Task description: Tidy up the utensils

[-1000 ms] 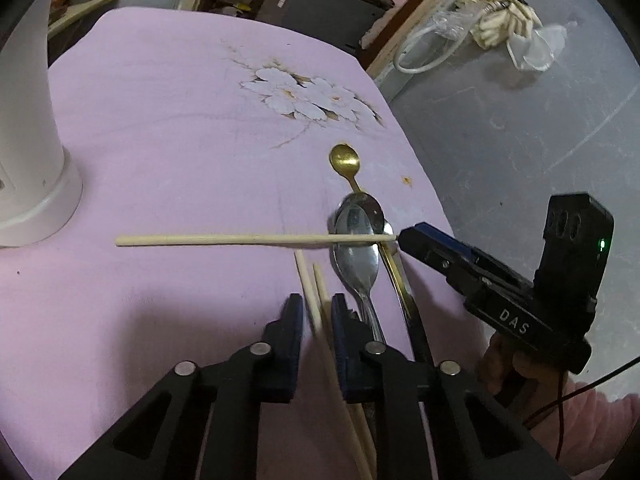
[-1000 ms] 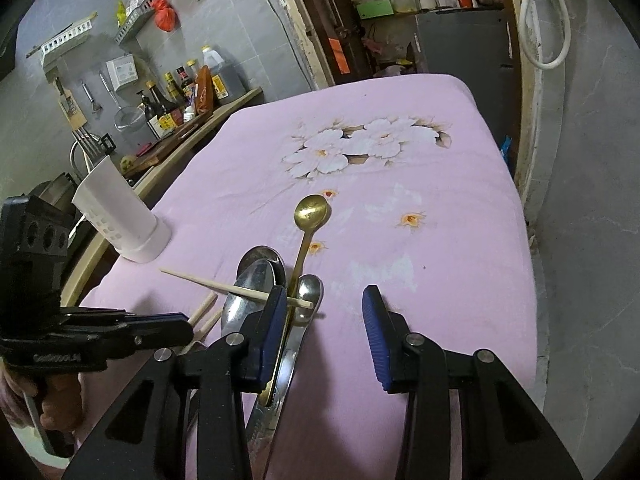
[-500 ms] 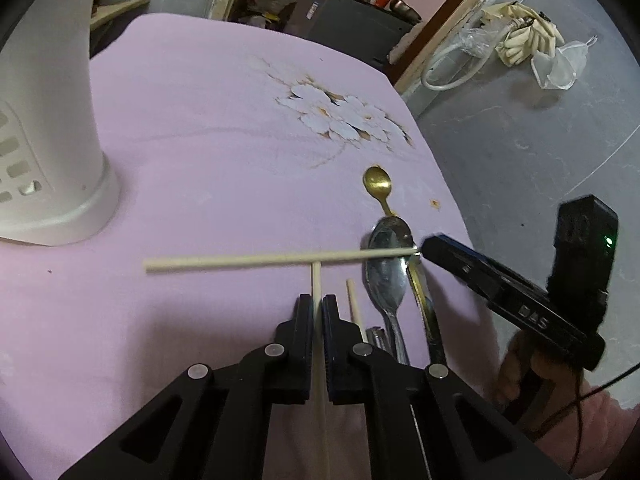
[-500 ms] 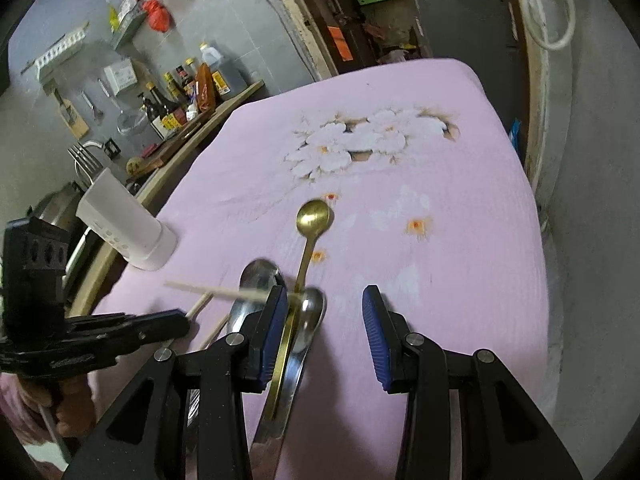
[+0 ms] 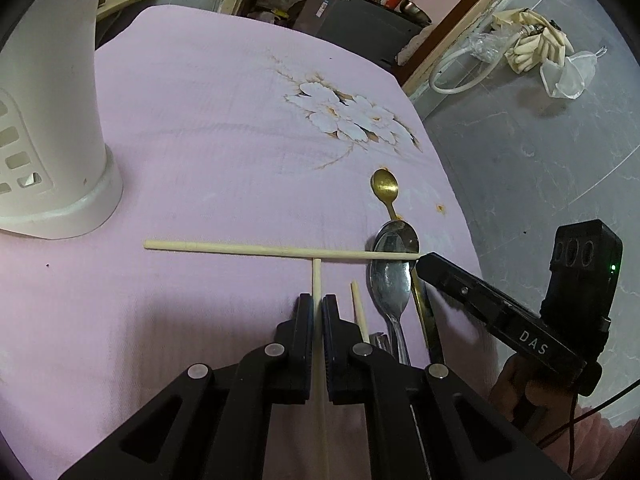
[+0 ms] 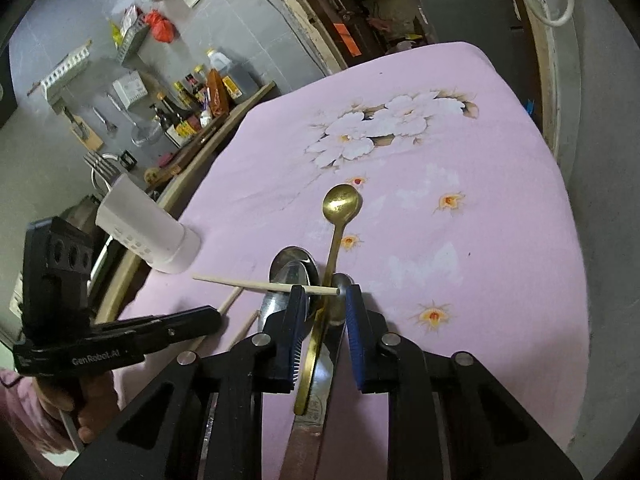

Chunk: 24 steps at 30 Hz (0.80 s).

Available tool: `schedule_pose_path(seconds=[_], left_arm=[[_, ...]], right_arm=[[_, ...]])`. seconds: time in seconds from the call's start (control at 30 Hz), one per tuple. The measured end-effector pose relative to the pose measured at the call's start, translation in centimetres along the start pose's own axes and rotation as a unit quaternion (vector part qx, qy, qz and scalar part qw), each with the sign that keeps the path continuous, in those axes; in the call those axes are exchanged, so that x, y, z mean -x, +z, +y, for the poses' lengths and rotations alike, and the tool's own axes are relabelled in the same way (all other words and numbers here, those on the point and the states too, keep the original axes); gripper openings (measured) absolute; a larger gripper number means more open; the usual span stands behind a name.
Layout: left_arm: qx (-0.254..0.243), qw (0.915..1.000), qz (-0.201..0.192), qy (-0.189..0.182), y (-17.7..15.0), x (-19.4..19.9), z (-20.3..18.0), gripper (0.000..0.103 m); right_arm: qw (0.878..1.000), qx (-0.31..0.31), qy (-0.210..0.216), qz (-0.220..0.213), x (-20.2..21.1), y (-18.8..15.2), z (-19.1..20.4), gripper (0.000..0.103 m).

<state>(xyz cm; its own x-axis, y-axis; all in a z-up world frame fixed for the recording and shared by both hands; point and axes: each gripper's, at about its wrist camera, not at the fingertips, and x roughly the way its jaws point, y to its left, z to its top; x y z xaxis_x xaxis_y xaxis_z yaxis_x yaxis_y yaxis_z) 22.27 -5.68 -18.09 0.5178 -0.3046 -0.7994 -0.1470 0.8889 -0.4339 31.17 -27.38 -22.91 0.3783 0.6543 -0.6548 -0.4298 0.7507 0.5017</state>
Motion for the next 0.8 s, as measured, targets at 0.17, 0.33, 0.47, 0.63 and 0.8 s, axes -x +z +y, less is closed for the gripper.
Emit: schedule_pose_path(seconds=[0.17, 0.33, 0.47, 0.63, 0.8], left_arm=[[0.001, 1.0, 0.0, -0.001, 0.1, -0.1, 0.0, 0.005], [0.0, 1.0, 0.004, -0.002, 0.2, -0.1, 0.0, 0.005], [-0.009, 0.9999, 0.014, -0.005, 0.4, -0.2, -0.1, 0.005], [-0.031, 0.9988, 0.039, -0.006, 0.9, -0.5, -0.4, 0.006], [-0.052, 0.9966, 0.064, -0.005, 1.2, -0.8, -0.7, 0.006]], right_arm=[[0.999, -0.04, 0.022, -0.012, -0.3, 0.2, -0.9, 0.016], [0.998, -0.059, 0.031, -0.016, -0.8, 0.3, -0.6, 0.011], [0.996, -0.076, 0.035, -0.029, -0.5, 0.4, -0.3, 0.01], [0.995, -0.075, 0.04, -0.058, 0.4, 1.7, 0.8, 0.008], [0.994, -0.072, 0.043, -0.076, 1.1, 2.9, 1.7, 0.007]])
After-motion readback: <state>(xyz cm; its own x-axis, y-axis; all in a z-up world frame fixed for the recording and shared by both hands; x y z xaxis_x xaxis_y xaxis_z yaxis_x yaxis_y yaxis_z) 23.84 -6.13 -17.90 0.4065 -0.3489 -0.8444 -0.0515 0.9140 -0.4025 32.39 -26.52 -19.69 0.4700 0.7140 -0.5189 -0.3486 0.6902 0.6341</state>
